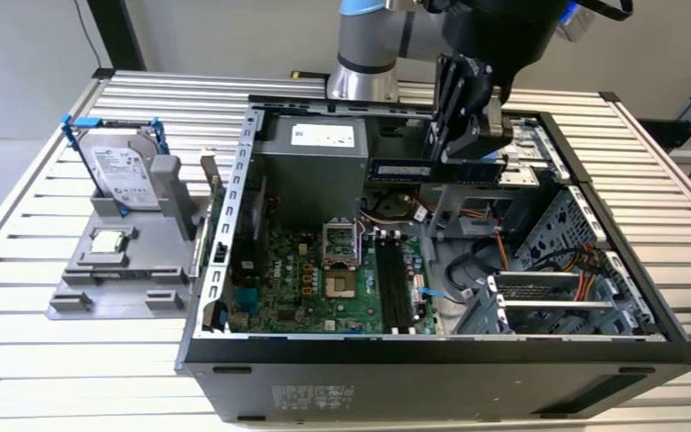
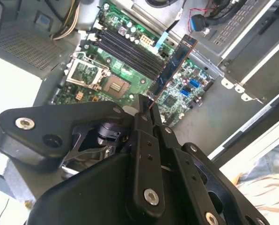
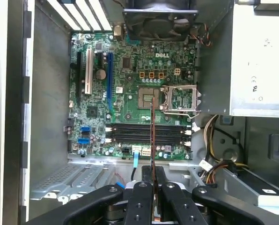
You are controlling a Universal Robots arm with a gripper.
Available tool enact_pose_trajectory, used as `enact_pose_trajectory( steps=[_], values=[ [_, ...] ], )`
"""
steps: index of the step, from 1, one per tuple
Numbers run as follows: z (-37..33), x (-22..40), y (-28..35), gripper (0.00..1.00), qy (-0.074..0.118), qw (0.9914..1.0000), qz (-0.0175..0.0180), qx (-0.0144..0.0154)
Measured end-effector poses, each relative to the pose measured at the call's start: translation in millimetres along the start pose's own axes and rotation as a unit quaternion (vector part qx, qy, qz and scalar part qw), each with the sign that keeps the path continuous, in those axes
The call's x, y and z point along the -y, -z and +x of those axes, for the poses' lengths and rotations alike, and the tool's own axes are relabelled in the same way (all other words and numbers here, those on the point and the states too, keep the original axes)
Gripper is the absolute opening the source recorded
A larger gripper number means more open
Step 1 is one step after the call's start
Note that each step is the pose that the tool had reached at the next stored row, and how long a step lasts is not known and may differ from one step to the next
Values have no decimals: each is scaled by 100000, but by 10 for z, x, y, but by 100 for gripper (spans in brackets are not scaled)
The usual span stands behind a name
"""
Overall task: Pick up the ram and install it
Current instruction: 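Pick up the ram and move it above insertion slot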
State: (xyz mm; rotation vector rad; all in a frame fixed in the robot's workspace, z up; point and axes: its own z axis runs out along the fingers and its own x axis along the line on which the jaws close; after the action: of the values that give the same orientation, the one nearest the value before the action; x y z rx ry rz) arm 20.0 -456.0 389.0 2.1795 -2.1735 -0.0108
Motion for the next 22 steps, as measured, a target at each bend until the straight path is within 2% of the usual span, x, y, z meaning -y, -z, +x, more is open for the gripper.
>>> enact_pose_trajectory(
  steps=[19, 22],
  values=[
    [12, 1, 0, 0, -2, 100000, -6, 3],
    [12, 0, -1, 0, -1239, 99992, -54, 59]
  ],
)
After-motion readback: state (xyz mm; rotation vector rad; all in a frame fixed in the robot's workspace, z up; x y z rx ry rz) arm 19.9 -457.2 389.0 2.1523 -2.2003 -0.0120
